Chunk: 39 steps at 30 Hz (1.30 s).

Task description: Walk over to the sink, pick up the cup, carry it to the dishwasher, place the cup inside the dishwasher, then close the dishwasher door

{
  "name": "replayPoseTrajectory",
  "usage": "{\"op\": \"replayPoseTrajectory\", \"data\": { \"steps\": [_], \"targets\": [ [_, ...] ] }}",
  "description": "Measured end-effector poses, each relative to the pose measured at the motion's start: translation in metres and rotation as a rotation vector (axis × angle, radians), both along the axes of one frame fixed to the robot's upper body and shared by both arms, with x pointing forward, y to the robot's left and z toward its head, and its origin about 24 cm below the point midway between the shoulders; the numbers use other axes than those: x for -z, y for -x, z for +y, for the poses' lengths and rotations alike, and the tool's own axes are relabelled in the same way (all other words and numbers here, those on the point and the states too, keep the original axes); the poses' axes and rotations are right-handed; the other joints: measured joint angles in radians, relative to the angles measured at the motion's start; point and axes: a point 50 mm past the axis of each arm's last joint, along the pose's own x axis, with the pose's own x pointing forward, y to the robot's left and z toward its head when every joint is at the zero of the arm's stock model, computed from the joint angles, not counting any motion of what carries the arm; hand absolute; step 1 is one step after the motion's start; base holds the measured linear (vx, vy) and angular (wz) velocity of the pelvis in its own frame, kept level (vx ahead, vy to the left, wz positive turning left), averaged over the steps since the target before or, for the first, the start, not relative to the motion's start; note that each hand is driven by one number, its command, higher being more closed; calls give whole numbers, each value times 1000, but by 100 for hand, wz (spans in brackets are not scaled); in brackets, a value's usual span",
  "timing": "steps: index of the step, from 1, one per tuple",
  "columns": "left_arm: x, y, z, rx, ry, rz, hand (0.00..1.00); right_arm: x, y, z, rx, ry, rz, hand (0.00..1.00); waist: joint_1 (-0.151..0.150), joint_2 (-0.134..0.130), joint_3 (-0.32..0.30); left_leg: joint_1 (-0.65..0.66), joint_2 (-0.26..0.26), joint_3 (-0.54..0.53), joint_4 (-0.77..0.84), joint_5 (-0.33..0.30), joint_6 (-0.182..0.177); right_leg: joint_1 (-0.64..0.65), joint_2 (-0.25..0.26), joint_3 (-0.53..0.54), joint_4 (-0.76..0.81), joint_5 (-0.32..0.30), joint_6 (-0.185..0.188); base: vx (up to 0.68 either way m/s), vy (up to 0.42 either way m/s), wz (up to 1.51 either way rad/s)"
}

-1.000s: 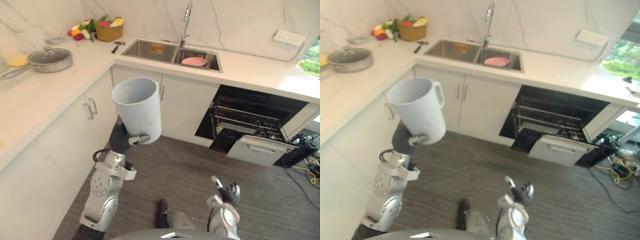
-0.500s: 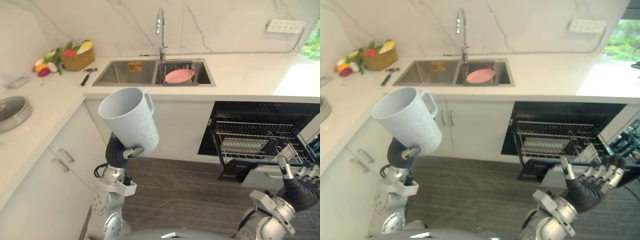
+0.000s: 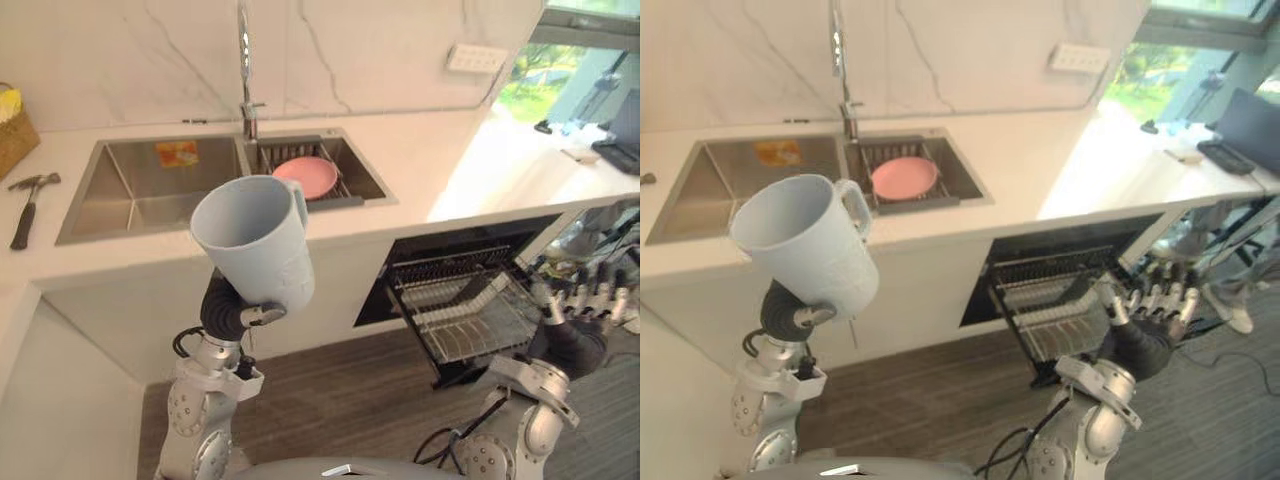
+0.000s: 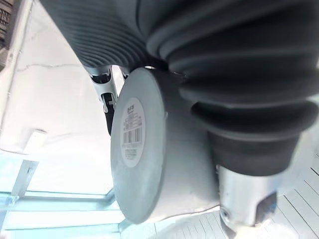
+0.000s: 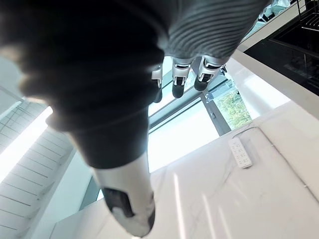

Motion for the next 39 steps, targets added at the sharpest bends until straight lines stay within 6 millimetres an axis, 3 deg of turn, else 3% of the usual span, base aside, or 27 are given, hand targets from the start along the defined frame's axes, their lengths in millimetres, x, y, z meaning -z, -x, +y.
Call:
{"op": "replayPoseTrajectory", "data": {
  "steps": [2, 3, 4, 5, 6, 7, 8, 10, 12, 13, 14, 15, 16, 18, 20, 21, 22, 23, 26, 28, 29, 31, 35, 37, 39],
  "targets": [
    [-1, -2, 0, 1, -32, -8, 100, -1, -1, 1, -18, 11, -6, 0, -15, 16, -7, 41, 15, 29, -54, 3, -6, -75, 2, -112, -136, -20, -15, 21, 61, -48],
    [1, -4, 1, 2, -48, 2, 100, -3, -4, 1, -24, 13, -16, 0, -32, 18, -6, 73, 17, 50, -81, 4, -20, -117, 3, -173, -299, -8, -34, -152, -17, -39],
    [2, -4, 2, -1, -51, 6, 100, -4, -5, 1, -25, 14, -19, 0, -34, 18, -6, 79, 18, 55, -85, 3, -25, -122, 4, -189, -342, 5, -47, -156, -16, -47],
    [7, -6, 6, -16, -66, 30, 100, -7, -9, 2, -32, 16, -34, 0, -34, 23, -3, 103, 25, 82, -88, -12, -52, -126, 17, -237, -509, 94, -88, 20, -62, -69],
    [11, -7, 12, -43, -81, 50, 100, -9, -14, 4, -47, 13, -50, 0, -27, 17, -2, 137, 26, 111, -73, -37, -91, -108, 43, -269, -685, 303, -150, 147, -87, -79],
    [13, -8, 13, -50, -81, 64, 100, -10, -17, 4, -58, 19, -53, 0, -30, 26, 2, 158, 42, 115, -52, -57, -108, -84, 62, -270, -709, 358, -129, 338, -104, -91],
    [17, -9, 12, -53, -87, 88, 100, -9, -24, 6, -89, 22, -41, 0, -19, 61, 10, 149, 95, 138, 22, -73, -115, -46, 114, -269, -747, 384, -155, 283, -112, -78],
    [13, -10, 4, -28, -101, 62, 100, -14, -30, 11, -122, 24, -61, 0, -8, 97, 18, 147, 112, 150, -29, -87, -96, -50, 159, -238, -753, 384, -147, 187, -91, -78],
    [10, -12, -2, -5, -97, 44, 100, -14, -33, 17, -146, 9, -72, 0, -8, 106, 17, 165, 131, 170, -48, -94, -95, -63, 183, -235, -739, 383, -127, 75, -12, -45],
    [6, -14, -4, 5, -98, 26, 100, -14, -33, 18, -149, 5, -78, 0, -12, 116, 25, 166, 148, 178, -54, -100, -100, -66, 181, -237, -715, 335, -116, 75, 24, -8],
    [5, -14, -4, 9, -98, 20, 100, -15, -33, 17, -149, 10, -77, 0, -13, 100, 27, 172, 143, 177, -55, -100, -101, -75, 153, -246, -639, 265, -124, 153, 55, 18],
    [5, -15, -4, 8, -101, 21, 100, -15, -33, 16, -145, 20, -70, 0, -14, 71, 22, 184, 130, 167, -57, -102, -106, -70, 106, -248, -555, 181, -76, 194, 5, 14],
    [6, -16, -2, -3, -101, 28, 100, -18, -36, 13, -144, 32, -82, 0, -1, 67, 19, 194, 136, 167, -64, -103, -123, -69, 105, -257, -538, 146, -69, 179, -33, 10],
    [7, -18, 5, -39, -105, 40, 100, -32, -45, 8, -187, 106, -114, 0, -5, 71, 16, 166, 155, 156, -24, -92, -141, -80, 122, -268, -542, 119, -84, 148, -115, 9],
    [9, -18, 6, -45, -104, 54, 100, -38, -51, 5, -220, 144, -120, 0, -1, 77, 19, 103, 182, 140, 96, -81, -113, -68, 141, -263, -581, 125, -99, 125, -104, -7],
    [11, -19, 6, -47, -103, 69, 100, -42, -54, 4, -246, 176, -121, 0, 6, 90, 26, 44, 201, 118, 216, -52, -67, -41, 158, -250, -633, 143, -115, 139, -113, -33],
    [14, -18, 6, -50, -102, 84, 100, -46, -57, 4, -268, 206, -121, 0, 14, 103, 29, -26, 211, 75, 325, -51, -56, 1, 173, -231, -706, 173, -128, 120, -108, -50],
    [16, -16, 4, -41, -96, 94, 100, -47, -57, 2, -278, 226, -116, 0, 22, 112, 23, -54, 186, 49, 305, -92, -75, 33, 180, -210, -759, 188, -137, 79, -79, -47],
    [17, -13, -3, -37, -90, 100, 100, -40, -59, -2, -294, 225, -92, 0, 22, 120, 11, -82, 97, 13, 86, -101, -63, 82, 168, -179, -822, 206, -121, -17, -14, -50],
    [18, -12, -8, -25, -94, 101, 100, -31, -61, -3, -304, 211, -47, 0, 25, 124, 7, -79, 59, 0, -41, 11, -39, 82, 168, -160, -830, 215, -99, 12, 49, -67],
    [19, -12, -10, -22, -108, 101, 100, -28, -61, -2, -308, 200, -35, 0, 18, 125, -1, -59, 48, 12, -87, 61, -48, 81, 165, -166, -830, 219, -87, 189, 96, -50],
    [19, -18, -13, -15, -122, 94, 100, -27, -60, -3, -304, 200, -33, 0, -8, 128, -8, -42, 29, 17, -124, 73, -40, 79, 152, -193, -830, 223, -81, 182, 108, -22],
    [20, -25, -13, -19, -143, 92, 100, -24, -57, -3, -325, 212, -26, 0, -19, 111, -1, 9, 15, -9, -135, 76, -35, 42, 115, -212, -665, 206, -89, 72, 119, -5],
    [17, -27, -12, -10, -167, 69, 100, -21, -54, -4, -335, 206, -27, 0, -30, 88, 8, 41, -6, -39, -136, 77, -34, -4, 59, -213, -489, 194, -85, -18, 145, 36],
    [15, -27, -8, -14, -187, 54, 100, -19, -54, -4, -341, 198, -31, 0, -26, 69, -2, 47, -18, -58, -137, 77, -34, -9, 41, -220, -472, 195, -84, -20, 79, 22]
  ]
}}
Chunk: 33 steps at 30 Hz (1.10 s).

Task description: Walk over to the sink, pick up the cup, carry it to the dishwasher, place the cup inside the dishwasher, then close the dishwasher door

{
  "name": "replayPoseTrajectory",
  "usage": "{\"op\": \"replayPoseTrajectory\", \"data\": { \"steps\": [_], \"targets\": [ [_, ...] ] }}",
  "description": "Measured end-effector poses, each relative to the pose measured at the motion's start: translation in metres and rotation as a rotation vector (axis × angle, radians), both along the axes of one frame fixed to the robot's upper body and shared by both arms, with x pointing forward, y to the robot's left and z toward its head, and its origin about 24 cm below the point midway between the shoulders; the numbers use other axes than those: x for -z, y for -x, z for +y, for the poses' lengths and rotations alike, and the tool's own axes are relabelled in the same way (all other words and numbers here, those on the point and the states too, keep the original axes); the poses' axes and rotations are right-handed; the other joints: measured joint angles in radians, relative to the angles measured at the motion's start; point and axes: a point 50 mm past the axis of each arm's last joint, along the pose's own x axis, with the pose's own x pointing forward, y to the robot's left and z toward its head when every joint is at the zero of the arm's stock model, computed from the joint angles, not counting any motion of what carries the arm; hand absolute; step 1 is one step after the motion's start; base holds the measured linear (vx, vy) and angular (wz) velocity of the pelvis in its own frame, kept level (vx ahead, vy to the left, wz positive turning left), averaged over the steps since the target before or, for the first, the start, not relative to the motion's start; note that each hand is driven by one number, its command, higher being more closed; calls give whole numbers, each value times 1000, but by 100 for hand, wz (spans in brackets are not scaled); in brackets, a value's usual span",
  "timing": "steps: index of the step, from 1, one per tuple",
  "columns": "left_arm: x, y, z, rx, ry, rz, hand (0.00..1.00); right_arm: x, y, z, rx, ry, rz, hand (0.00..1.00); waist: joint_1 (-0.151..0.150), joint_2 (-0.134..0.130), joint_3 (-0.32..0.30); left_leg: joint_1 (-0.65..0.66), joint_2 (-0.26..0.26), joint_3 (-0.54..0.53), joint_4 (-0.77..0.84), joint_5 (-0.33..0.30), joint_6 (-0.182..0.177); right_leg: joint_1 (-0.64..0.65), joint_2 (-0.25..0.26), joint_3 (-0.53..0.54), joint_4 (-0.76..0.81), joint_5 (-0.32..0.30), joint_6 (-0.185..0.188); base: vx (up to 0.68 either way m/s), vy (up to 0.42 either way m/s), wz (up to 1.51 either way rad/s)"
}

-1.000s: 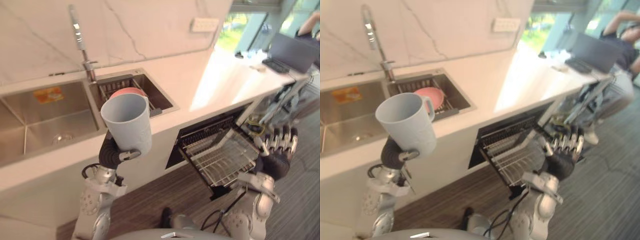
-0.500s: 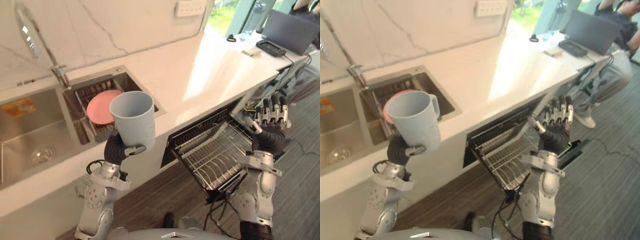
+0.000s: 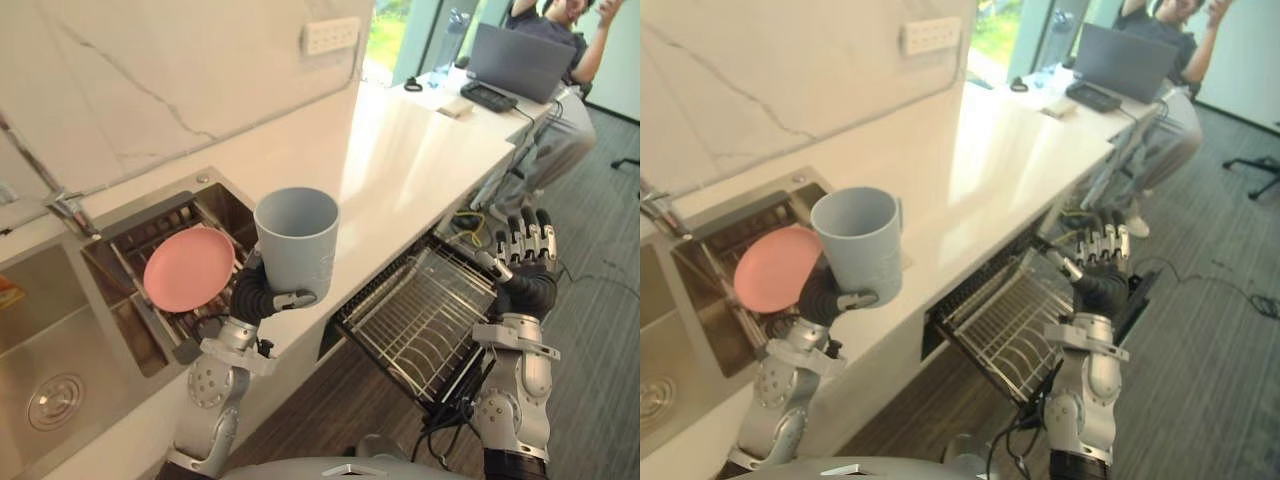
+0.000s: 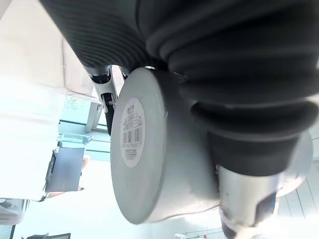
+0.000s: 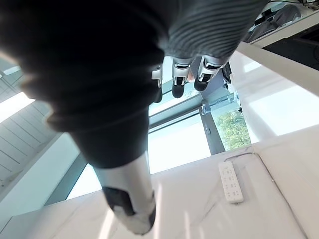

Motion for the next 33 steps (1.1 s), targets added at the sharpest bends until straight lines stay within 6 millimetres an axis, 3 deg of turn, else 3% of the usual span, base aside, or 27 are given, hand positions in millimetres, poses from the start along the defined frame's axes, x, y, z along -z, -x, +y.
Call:
{"op": "replayPoseTrajectory", "data": {
  "steps": [4, 6, 8, 11, 12, 15, 20, 26, 27, 33],
  "targets": [
    [-5, -3, 12, -44, -14, -26, 100, 2, -3, 8, -42, -9, -9, 0, 39, -3, -1, -11, 11, -1, 5, -3, 5, 18, 19, -5, -66, 41, 1, -10, 50, -3],
    [-14, -2, 13, -46, -16, -66, 100, -1, -5, 11, -62, -1, -22, 0, 49, -14, -9, -28, 11, -2, 6, -4, 7, 50, 43, 26, -166, 45, 6, -14, 19, 3],
    [-24, -4, 17, -77, -9, -106, 100, -12, -12, 17, -100, 8, -50, 0, 65, -24, -12, -58, 11, 7, 7, -7, 9, 99, 66, 23, -338, 73, 49, -32, -28, -10],
    [-25, -6, 26, -148, 0, -102, 100, -21, -22, 30, -164, 17, -79, 0, 86, -34, -12, -65, 6, 37, 11, -19, 10, 157, 86, 22, -492, 109, 74, -26, -86, -32],
    [-25, -7, 28, -188, 0, -98, 100, -25, -23, 33, -189, 21, -89, 0, 88, -29, -10, -72, 7, 43, 16, -29, 12, 169, 94, 19, -534, 118, 62, -33, -119, -31],
    [-25, -6, 29, -255, 4, -102, 100, -29, -24, 35, -245, 46, -93, 0, 88, -15, -11, -86, 19, 51, 18, -29, 12, 171, 111, 16, -572, 140, 48, -42, -97, -9],
    [-30, -5, 33, -395, -22, -160, 100, -36, -23, 45, -359, 12, -130, 0, 80, -15, -11, -95, 25, 56, 3, -12, 3, 154, 118, 3, -579, 148, 36, -36, -51, -3],
    [-35, -11, 25, -544, -115, -235, 100, -55, -16, 72, -550, -39, -261, 0, 78, -17, -12, -96, 7, 39, -33, 22, 7, 147, 105, -35, -579, 160, 30, -37, -8, 10],
    [-33, -18, 14, -601, -194, -259, 100, -55, -15, 97, -664, -95, -279, 0, 60, -18, -12, -105, -6, 31, -51, 46, 14, 135, 93, -47, -579, 180, 32, -131, 20, 18],
    [-27, -23, 1, -623, -262, -257, 100, -55, -13, 120, -759, -139, -283, 0, 57, -22, -14, -111, -14, 53, -48, 59, 20, 122, 83, -39, -580, 195, 26, -92, 0, -5]
  ]
}}
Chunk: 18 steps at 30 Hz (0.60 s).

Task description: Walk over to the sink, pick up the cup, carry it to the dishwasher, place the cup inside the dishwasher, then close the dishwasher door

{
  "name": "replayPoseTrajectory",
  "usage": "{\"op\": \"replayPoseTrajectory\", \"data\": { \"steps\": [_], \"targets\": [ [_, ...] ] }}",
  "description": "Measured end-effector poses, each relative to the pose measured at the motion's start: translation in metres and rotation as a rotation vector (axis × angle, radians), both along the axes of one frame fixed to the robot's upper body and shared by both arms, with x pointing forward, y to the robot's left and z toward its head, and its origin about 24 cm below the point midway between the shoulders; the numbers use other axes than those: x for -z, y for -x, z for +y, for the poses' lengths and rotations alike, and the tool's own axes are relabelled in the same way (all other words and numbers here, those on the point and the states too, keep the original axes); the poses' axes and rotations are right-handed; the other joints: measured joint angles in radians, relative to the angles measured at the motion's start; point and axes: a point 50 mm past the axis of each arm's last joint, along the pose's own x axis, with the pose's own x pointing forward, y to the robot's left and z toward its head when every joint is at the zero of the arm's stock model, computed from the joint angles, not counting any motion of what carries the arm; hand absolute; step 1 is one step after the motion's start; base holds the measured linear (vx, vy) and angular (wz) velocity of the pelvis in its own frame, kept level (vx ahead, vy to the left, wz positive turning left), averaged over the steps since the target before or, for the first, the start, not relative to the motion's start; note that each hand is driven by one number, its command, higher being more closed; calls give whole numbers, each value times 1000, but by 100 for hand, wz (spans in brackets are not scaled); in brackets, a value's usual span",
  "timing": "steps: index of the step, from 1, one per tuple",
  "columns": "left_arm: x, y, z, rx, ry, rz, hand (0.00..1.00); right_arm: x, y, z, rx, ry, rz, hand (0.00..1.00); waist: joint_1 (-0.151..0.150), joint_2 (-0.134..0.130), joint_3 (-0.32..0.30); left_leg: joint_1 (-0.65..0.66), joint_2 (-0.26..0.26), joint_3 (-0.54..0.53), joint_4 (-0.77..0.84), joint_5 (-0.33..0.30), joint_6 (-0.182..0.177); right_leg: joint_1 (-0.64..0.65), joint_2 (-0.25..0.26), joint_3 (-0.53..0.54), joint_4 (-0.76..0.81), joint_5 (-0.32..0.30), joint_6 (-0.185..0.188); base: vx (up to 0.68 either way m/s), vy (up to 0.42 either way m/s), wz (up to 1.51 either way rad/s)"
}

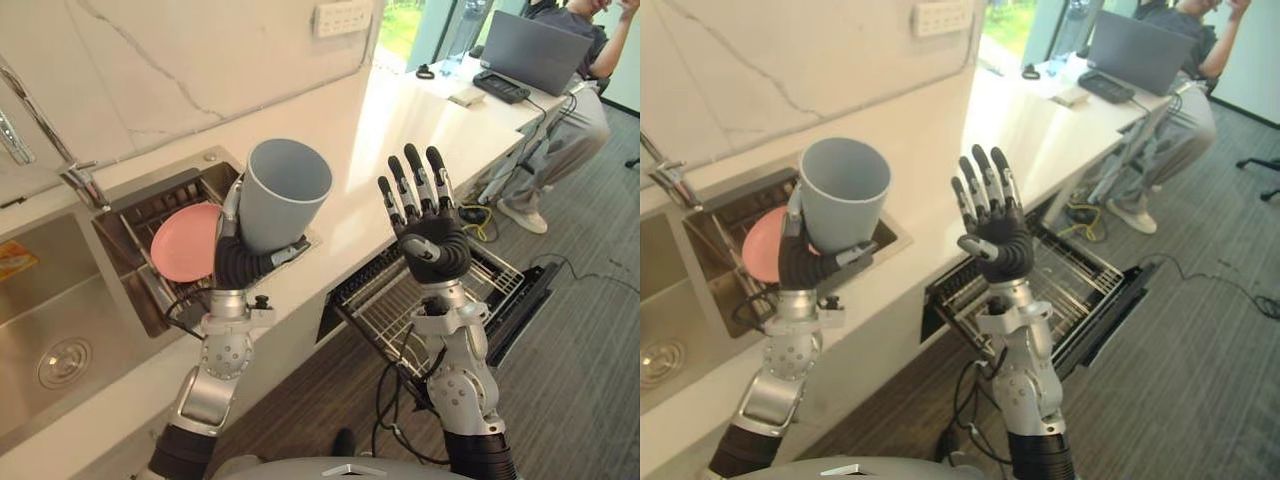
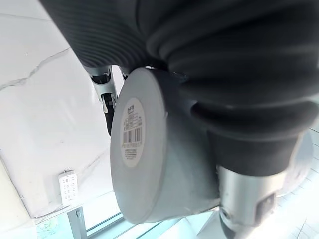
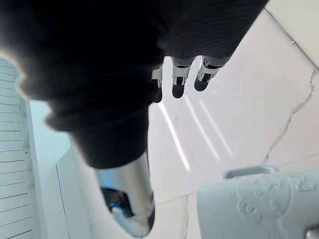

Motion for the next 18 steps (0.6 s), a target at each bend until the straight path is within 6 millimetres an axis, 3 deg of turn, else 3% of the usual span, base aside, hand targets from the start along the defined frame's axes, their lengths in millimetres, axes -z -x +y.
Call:
{"op": "replayPoseTrajectory", "data": {
  "steps": [4, 18],
  "targets": [
    [6, -1, -18, -17, -78, 2, 100, 0, 4, 32, -100, -11, 43, 0, -8, -6, -4, -7, 3, 6, -1, 4, -4, -5, 1, -3, 0, -4, 3, -62, -29, -2],
    [8, 3, -35, -53, -133, -34, 100, 13, 0, 51, -39, 33, 208, 0, -10, -16, -40, -16, 5, 17, -1, 17, -8, -22, 1, -7, 0, 7, -13, -2, -6, -1]
  ]
}}
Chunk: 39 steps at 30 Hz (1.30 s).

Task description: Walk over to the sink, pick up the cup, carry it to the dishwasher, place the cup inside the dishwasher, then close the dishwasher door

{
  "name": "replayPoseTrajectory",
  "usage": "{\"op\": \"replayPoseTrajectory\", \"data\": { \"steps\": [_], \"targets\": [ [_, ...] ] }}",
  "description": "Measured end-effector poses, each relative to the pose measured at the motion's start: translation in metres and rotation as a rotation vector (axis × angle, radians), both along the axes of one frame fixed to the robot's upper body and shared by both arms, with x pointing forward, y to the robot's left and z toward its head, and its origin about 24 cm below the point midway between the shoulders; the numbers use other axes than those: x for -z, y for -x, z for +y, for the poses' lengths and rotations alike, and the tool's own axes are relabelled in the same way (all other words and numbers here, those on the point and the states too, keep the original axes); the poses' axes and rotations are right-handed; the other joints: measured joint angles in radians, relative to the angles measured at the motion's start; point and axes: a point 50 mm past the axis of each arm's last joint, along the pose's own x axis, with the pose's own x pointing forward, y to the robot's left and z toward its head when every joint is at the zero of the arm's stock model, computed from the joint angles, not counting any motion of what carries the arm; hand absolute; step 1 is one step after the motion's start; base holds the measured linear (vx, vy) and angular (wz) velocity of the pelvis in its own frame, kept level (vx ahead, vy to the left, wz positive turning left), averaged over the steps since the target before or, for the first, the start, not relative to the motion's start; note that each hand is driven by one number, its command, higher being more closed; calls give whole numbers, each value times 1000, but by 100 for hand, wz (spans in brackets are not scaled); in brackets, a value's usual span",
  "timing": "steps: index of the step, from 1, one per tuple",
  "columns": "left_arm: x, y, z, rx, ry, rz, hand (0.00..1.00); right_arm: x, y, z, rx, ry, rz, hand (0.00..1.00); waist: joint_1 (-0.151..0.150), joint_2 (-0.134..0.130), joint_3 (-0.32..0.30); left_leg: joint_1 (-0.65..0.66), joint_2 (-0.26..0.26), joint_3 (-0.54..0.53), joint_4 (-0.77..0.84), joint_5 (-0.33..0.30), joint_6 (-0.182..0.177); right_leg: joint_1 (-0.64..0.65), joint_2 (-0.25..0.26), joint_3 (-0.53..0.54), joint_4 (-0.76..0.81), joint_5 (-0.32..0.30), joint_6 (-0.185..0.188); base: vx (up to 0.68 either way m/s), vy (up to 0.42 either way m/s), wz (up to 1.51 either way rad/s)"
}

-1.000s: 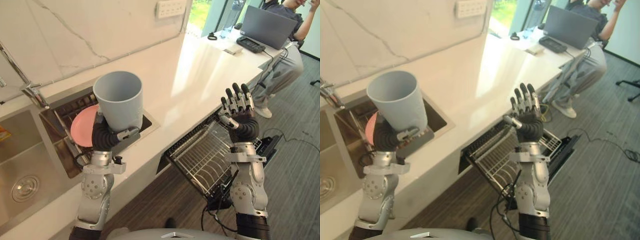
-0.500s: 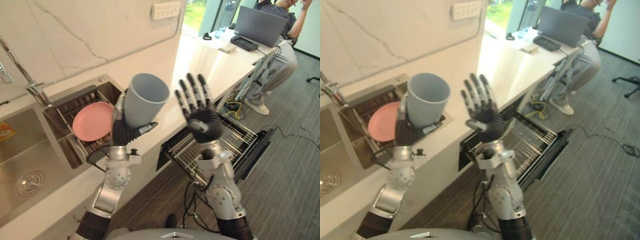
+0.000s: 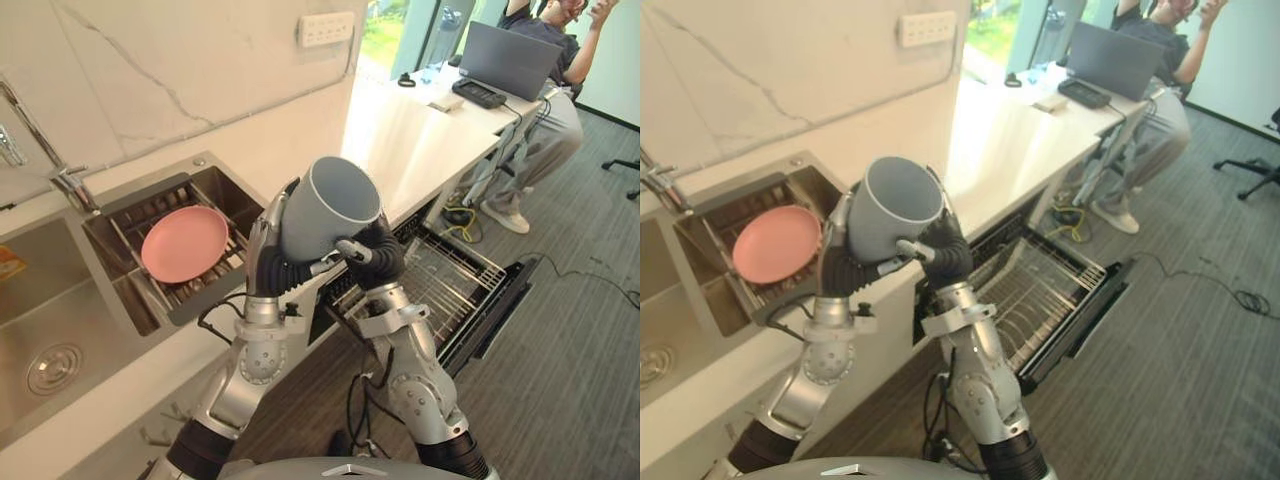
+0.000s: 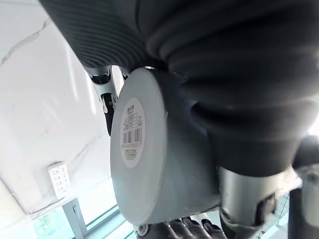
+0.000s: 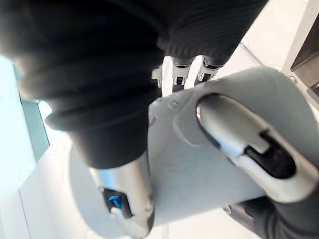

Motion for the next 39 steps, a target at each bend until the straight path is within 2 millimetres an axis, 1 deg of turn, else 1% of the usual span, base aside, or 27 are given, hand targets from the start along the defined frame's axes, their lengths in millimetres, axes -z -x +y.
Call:
{"op": "replayPoseTrajectory", "data": {
  "steps": [5, 10, 18, 27, 28, 39],
  "targets": [
    [5, -1, -2, -11, -31, 28, 100, 7, -2, 7, 31, 61, 39, 0, 1, -5, -19, 1, 0, 0, 0, 1, 0, 1, 0, 0, 0, 0, 0, 0, 0, 0],
    [5, -1, -3, -9, -33, 33, 100, 8, -2, 8, 42, 69, 48, 0, 1, -5, -21, 1, 0, -1, 0, 4, -3, 1, 0, -3, 0, 0, 0, 0, 0, 0],
    [10, -2, -5, -40, -88, 30, 100, 9, -2, 9, 68, 76, 78, 0, 1, -6, -42, 0, 0, -4, 0, 7, -4, 2, 0, -6, 0, -2, 2, 0, 0, 0],
    [16, -3, -7, -39, -121, 48, 100, 11, -2, 6, 96, 116, 81, 0, 0, -8, -47, -1, 0, -11, -1, 11, -6, 2, -1, -8, 0, -2, 0, 0, 0, 0],
    [17, -3, -8, -37, -122, 51, 100, 11, -2, 5, 96, 121, 80, 100, 0, -8, -49, 0, 0, -11, -1, 11, -6, 3, -1, -9, 0, -2, 0, 0, 0, 0],
    [24, -4, -5, -47, -142, 75, 100, 13, -5, 5, 99, 159, 107, 100, 0, -9, -51, -1, 0, -12, -2, 15, -7, 3, -1, -11, 0, -1, 0, 0, 0, 0]
  ]
}}
